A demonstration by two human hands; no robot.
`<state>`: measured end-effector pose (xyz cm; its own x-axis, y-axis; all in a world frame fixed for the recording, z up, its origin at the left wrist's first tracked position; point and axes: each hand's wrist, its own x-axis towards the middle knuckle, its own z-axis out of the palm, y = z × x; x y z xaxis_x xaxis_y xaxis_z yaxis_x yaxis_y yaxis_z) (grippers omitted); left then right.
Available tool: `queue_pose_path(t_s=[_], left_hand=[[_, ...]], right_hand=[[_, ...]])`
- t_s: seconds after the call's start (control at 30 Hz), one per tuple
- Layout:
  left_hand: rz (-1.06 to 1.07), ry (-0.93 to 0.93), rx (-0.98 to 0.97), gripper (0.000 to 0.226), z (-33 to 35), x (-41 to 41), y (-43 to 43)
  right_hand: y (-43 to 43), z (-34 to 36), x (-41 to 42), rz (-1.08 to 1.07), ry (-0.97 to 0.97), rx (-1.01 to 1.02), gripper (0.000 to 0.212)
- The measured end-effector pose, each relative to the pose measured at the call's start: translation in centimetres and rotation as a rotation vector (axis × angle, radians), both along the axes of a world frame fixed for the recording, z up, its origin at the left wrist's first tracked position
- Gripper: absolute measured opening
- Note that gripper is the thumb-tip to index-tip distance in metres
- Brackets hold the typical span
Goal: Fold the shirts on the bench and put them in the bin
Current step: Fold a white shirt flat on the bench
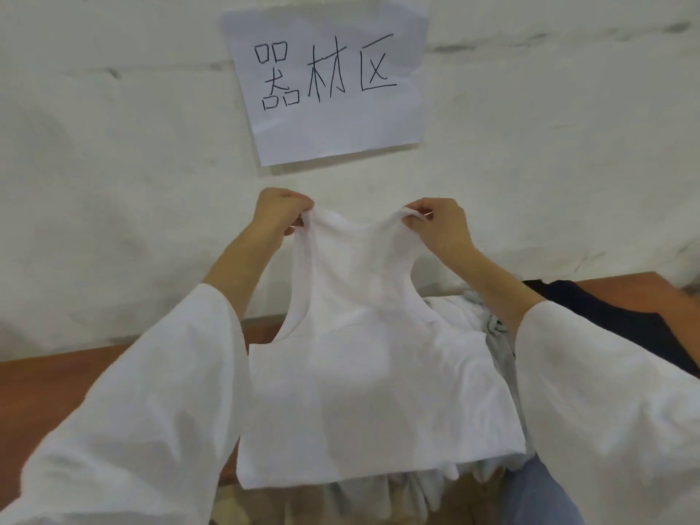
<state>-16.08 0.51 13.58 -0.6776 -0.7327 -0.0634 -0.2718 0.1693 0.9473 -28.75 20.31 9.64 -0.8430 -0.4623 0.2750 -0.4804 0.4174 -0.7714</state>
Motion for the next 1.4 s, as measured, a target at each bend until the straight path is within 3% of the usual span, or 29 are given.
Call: queue_pose_path(t_s=[0.1,0.2,0.33,0.43,0.7,0.83,1.0,1.13,1.2,1.27,1.33,1.4], left_hand=[[0.037,0.055,-0.064,0.008,-1.1,5.3,3.8],[0.093,0.042,-0.004,0.018,-5.9,12.1,8.4],[0.133,-0.185,0.222,0.022,-14.4,18.0,13.6],[0.15,-0.292,0.283,0.016,-17.7,19.2,14.9],[0.255,-0.202,0.257,0.019,-17.5,20.5,15.3],[0.258,-0.233,0.287,0.024,-19.4,21.7,16.2],[0.302,-0.166,0.305,0.003,-20.1,22.6,17.0],[0.274,-0.178,0.328,0.013,-20.1,22.4,17.1],[0.218,-0.27,0.19,0.007,-20.7,22.3,17.4],[0.259,-0.36,0.003,0.021,-21.2,22.1,18.1],[0.306,-0.376,-0.236,0.043,-20.8,21.4,19.4],[0.134,-0.319,-0.454,0.057,-20.2,19.8,21.1]], right_hand=[[3.1,-0.9,3.9,0.04,0.15,0.029,0.019],[7.2,-4.3,9.3,0.04,0.258,0.04,0.024],[12.2,-12.5,15.3,0.109,0.175,0.202,0.031],[13.9,-16.2,16.9,0.152,0.101,0.329,0.029],[14.8,-15.4,19.0,0.055,0.283,0.163,0.03],[16.0,-17.9,19.8,0.055,0.234,0.196,0.034],[17.0,-18.9,21.0,-0.008,0.15,0.174,0.029],[17.2,-20.2,21.1,0.026,0.068,0.207,0.031],[17.1,-19.8,21.4,0.01,-0.059,0.183,0.035],[17.2,-19.0,21.4,-0.218,-0.354,0.027,0.023],[17.2,-18.2,20.8,-0.472,-0.732,-0.253,0.003],[17.1,-17.7,20.3,-0.511,-1.094,-0.568,0.007]])
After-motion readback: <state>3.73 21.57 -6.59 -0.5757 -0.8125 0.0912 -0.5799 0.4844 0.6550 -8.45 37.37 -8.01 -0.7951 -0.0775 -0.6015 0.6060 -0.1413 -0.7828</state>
